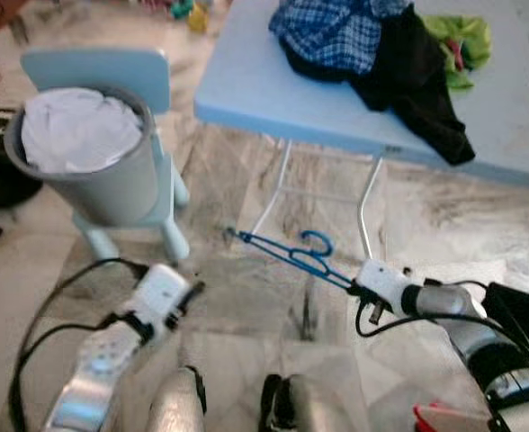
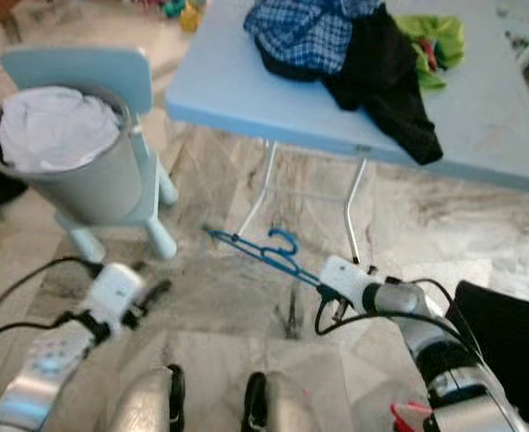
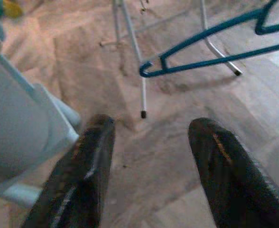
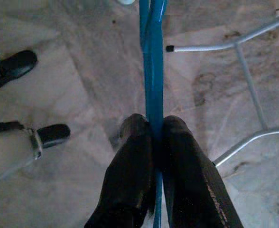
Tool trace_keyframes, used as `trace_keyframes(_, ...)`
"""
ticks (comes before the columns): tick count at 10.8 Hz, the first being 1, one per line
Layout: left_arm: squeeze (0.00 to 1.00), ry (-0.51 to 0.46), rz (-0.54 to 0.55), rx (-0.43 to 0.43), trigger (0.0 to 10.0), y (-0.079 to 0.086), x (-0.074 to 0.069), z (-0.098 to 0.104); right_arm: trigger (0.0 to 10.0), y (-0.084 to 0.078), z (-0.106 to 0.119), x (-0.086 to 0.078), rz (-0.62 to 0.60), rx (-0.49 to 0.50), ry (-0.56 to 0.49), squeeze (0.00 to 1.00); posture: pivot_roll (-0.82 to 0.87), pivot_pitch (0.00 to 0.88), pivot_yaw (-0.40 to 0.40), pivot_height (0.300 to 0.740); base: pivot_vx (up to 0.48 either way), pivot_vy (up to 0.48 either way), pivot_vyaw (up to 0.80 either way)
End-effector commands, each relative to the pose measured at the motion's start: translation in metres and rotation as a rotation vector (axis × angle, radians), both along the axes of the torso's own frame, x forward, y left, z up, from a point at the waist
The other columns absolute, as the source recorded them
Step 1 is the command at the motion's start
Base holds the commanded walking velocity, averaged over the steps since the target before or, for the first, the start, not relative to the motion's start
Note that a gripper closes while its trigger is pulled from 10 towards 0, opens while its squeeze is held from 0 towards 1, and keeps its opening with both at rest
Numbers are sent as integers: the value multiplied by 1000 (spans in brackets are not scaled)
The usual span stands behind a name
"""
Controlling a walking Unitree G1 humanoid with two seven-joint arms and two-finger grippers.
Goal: Hang hanger
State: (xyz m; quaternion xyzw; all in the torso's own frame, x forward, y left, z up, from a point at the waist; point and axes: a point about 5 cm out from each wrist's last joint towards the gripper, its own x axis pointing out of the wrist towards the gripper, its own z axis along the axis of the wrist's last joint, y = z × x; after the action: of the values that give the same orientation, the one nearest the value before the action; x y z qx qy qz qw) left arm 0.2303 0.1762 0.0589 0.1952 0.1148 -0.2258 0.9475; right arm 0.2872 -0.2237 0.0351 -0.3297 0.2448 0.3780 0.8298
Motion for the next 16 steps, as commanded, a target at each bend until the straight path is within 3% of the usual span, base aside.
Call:
trace_keyframes(1, 1000, -12, -5, -14, 10000, -3, -2, 2, 0, -3, 2, 0, -22, 20, -14, 0, 133, 203, -125, 740, 0, 0, 0)
trace_keyframes(10, 1000, -12, -5, -14, 10000, -3, -2, 2, 0, -3, 2, 0, -22, 20, -14, 0, 133, 203, -125, 740, 0, 0, 0)
trace_keyframes(11, 1000, -136, 360, -217, 10000, 7, 0, 18, 10000, 33, 9, -6, -217, 412, -199, 0, 116, 236, -93, 740, 0, 0, 0)
trace_keyframes(12, 1000, -176, 439, -255, 10000, 8, 4, 25, 10000, 41, 17, -3, -318, 543, -250, 0, 112, 246, -90, 740, 0, 0, 0)
trace_keyframes(13, 0, -176, 434, -249, 10000, 7, 5, 26, 10000, 41, 18, -2, -326, 542, -251, 0, 110, 252, -86, 740, 0, 0, 0)
trace_keyframes(16, 0, -158, 453, -264, 10000, 4, 1, 25, 10000, 37, 9, -20, -430, 554, -242, 0, 123, 236, -85, 740, 0, 99, 0)
